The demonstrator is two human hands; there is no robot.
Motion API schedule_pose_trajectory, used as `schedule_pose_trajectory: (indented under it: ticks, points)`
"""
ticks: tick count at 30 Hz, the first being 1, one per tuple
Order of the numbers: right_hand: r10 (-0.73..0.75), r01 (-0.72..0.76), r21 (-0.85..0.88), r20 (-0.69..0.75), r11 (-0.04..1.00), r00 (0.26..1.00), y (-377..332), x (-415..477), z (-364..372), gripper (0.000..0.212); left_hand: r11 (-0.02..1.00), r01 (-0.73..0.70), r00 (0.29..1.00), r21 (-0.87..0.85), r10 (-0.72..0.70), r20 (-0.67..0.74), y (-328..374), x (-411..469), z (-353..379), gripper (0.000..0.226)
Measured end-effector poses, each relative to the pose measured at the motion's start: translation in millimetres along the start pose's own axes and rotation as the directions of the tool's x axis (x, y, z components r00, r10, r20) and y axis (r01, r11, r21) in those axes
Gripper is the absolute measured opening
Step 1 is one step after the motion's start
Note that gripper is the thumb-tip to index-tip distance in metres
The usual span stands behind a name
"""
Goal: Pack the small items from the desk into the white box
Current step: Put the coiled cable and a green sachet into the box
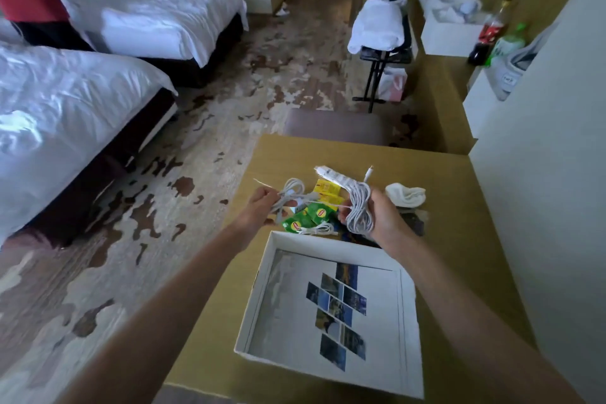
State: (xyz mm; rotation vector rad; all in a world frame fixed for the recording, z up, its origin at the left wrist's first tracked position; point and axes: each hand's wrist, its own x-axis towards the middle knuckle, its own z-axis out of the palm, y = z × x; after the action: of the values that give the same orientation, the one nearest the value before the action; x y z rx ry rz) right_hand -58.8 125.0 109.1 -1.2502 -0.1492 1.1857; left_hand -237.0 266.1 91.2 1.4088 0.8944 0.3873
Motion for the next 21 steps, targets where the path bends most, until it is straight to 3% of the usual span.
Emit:
schedule_pose_trajectory:
  ticks: [2,8,12,15,17,19,21]
  points:
    - [0.068,-0.071,0.046,0.07,0.996,0.995,15.9,-5.9,2.4,0.033,1.0,-0.005,0.999,-0.03,0.004,-0.044,-3.9,-20.1,-6.9,0.02]
    - [0.195,-0.185,-0.061,0.315,0.981,0.929,67.0,-19.4,-9.7,0.057,0.997,-0.039,0.994,-0.06,0.033,-0.102,-28.7,-64.9,-26.1,0.016]
    - [0.273,-0.114,-0.434,0.324,0.894,0.906,94.2,-19.3,-17.1,0.05,0.999,-0.05,0.994,0.017,0.051,-0.091,-40.7,-73.6,-37.0,0.021]
    - [0.354,-0.144,-0.624,0.226,0.768,0.908,109.5,-13.6,-10.8,0.052,0.99,-0.072,0.992,0.119,0.083,-0.092,-48.0,-75.0,-42.2,0.018]
    - [0.38,-0.137,-0.752,0.159,0.645,0.911,119.6,-9.0,-2.6,0.036,0.98,-0.102,0.99,0.173,0.118,-0.081,-53.4,-75.7,-44.8,0.018]
    - [0.368,-0.07,-0.906,0.098,0.417,0.925,129.5,-1.0,6.1,0.018,0.96,-0.129,0.989,0.247,0.143,-0.04,-56.9,-77.0,-48.3,0.02]
    - [0.342,0.042,-0.983,0.103,0.181,0.934,138.3,7.8,15.3,0.018,0.939,-0.144,0.989,0.313,0.147,0.016,-59.5,-79.1,-53.9,0.025]
